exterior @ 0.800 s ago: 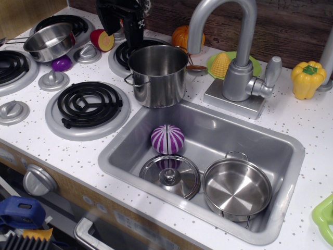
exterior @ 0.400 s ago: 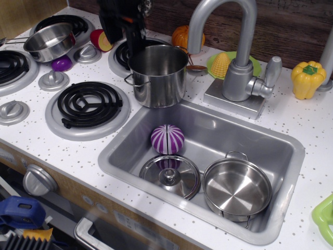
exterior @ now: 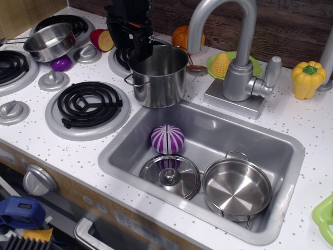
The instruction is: Put pot on stove which is near stove
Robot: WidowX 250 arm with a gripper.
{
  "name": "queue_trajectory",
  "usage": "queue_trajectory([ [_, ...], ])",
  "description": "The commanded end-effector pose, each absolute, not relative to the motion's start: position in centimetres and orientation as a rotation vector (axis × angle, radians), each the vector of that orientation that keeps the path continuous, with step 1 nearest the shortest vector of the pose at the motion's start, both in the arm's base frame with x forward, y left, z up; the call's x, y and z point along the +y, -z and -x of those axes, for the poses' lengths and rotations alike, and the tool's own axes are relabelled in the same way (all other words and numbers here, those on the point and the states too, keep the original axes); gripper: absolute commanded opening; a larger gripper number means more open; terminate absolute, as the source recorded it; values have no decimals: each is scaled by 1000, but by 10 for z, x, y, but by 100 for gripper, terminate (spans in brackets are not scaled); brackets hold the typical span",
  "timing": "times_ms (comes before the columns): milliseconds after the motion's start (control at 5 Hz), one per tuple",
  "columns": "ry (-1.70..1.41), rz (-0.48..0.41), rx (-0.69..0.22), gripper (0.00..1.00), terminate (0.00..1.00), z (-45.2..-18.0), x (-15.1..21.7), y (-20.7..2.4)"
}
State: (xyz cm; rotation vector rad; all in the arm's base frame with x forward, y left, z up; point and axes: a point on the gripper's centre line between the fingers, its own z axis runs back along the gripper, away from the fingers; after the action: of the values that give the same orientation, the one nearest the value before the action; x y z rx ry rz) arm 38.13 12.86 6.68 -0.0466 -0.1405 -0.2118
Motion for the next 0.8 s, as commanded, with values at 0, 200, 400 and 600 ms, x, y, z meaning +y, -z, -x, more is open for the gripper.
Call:
queue_trajectory([
  [0,217,18,-216,100,0,-388,131,-91],
  [200,219,33,-234,100,0,-391,130,-87],
  [400,217,61,-242,100,0,-395,130,-80],
  [600,202,94,-246,100,0,-393,129,-70],
])
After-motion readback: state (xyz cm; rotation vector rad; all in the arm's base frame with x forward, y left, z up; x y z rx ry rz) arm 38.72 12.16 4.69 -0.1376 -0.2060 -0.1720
